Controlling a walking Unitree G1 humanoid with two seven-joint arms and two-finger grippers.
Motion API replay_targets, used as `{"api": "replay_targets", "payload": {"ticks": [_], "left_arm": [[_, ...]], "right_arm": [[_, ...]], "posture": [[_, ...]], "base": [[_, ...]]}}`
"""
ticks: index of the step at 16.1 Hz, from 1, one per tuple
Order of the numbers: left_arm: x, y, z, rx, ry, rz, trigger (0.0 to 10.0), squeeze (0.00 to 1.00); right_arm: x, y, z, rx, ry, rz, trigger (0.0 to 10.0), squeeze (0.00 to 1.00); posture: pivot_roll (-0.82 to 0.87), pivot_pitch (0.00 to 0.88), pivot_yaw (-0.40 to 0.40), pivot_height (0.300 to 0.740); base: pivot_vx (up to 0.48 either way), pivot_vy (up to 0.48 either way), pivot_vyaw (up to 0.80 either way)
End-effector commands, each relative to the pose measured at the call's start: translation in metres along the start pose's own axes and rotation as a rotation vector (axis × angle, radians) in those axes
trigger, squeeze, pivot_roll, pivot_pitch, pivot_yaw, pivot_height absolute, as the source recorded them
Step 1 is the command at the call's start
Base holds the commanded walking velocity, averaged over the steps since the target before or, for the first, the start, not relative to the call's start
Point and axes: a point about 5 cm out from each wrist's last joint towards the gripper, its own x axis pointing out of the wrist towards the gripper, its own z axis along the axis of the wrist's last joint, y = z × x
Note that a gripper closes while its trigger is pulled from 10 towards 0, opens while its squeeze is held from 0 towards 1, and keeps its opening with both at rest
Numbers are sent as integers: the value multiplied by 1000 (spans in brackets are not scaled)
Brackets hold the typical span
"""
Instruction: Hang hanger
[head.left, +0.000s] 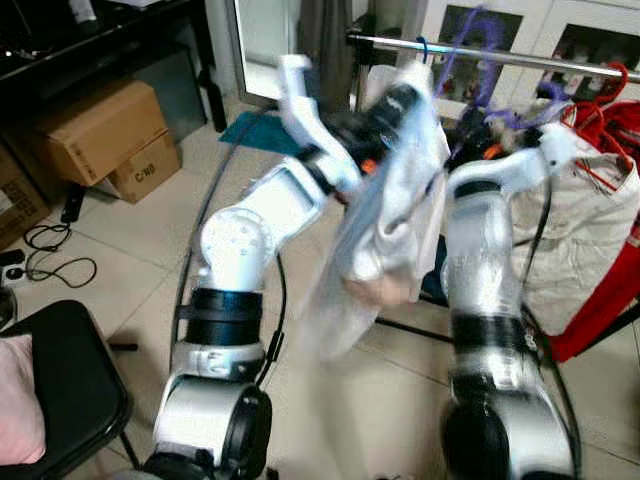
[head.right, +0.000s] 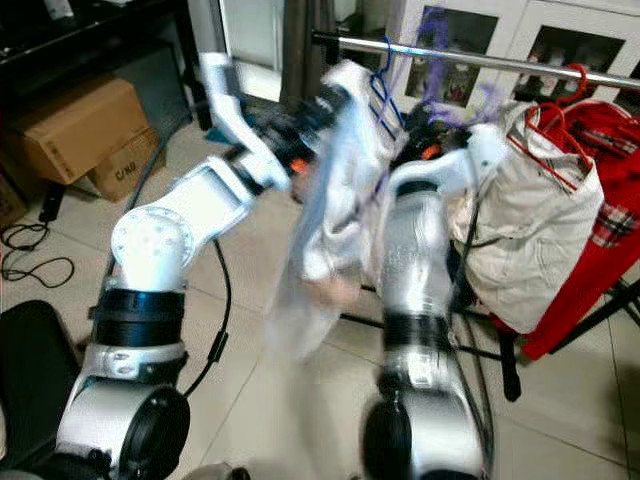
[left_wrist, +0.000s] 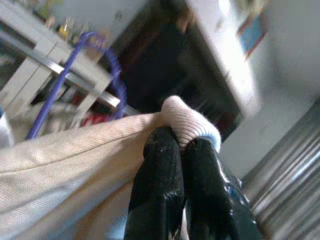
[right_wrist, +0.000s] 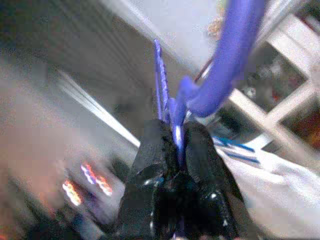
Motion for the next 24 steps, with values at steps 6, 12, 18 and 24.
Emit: {"api": "replay_targets", "payload": {"ticks": [6, 12, 18, 24], "left_arm": [[-21, 25, 1, 53, -7, 146, 0, 0], [-76, 91, -9, 114, 17, 539, 0, 0], [-70, 94, -40, 264, 234, 488, 0, 0], [-30, 56, -46, 282, 219, 210, 0, 0]], "right_arm": [[18, 12, 51, 712, -168, 153, 0, 0], [3, 20, 119, 825, -239, 455, 0, 0], [-7, 42, 80, -225, -125, 417, 0, 0], [-26, 35, 24, -491, -29, 339, 0, 0]], "posture": [[-51, 0, 32, 740], [-65, 0, 38, 740], [-64, 0, 33, 740], [-63, 0, 35, 740]], "base": [[0, 0, 0], [0, 0, 0], [0, 0, 0], [0, 0, 0]]}}
